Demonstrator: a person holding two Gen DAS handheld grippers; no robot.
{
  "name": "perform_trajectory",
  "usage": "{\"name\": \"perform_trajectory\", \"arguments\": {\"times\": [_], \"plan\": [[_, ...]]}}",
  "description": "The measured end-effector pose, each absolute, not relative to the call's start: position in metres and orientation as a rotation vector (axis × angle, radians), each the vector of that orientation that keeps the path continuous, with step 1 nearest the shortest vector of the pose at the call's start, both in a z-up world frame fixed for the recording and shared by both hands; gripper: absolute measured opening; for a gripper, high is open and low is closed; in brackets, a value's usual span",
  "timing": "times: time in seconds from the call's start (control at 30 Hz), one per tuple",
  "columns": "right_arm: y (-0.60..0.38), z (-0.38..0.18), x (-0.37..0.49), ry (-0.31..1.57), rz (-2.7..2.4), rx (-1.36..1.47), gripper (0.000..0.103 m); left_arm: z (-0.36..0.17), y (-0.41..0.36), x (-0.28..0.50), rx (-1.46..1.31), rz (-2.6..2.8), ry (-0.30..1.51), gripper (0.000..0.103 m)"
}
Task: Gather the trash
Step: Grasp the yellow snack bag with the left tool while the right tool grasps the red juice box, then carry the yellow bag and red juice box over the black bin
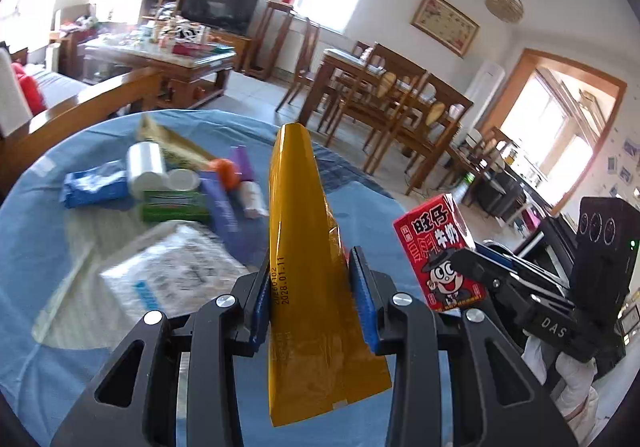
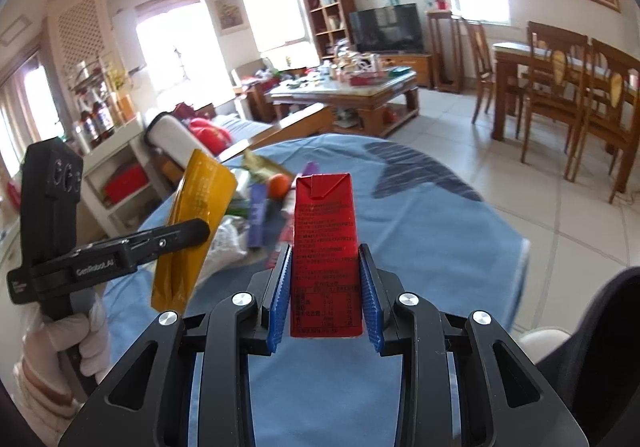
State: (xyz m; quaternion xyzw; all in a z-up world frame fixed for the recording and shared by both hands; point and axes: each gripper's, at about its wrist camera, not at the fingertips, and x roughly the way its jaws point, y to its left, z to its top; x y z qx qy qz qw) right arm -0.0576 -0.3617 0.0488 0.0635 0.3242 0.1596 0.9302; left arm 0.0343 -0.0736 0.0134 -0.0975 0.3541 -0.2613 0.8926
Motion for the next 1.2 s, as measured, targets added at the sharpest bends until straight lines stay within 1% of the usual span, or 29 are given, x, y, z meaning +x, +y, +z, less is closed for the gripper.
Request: {"name": "perform_trajectory", "arguments": {"times": [0.3,0.7,1.03,1.2], "plan": [[-0.429,0.046,-0.088,0.65,0.229,0.169,0.032,0.012,-0.147,0.022,-0.134,-0.662,0.745,0.036],[-0.54,0.029,-0.156,0.638,0.047,0.254,0.032,0.003,-0.256,-0.004,-0.025,-0.852,0.781,0.036],[-0.639,-0.001,-0.224,0.645,-0.119,0.347,0.032,-0.014,-0.342,-0.031,0.053,-1.024,0.806,0.036],[-0.667,-0.02,-0.246,0.661,-0.183,0.394,0.032,-0.034,-0.379,-0.035,0.072,-1.095,0.846,0.036]]}}
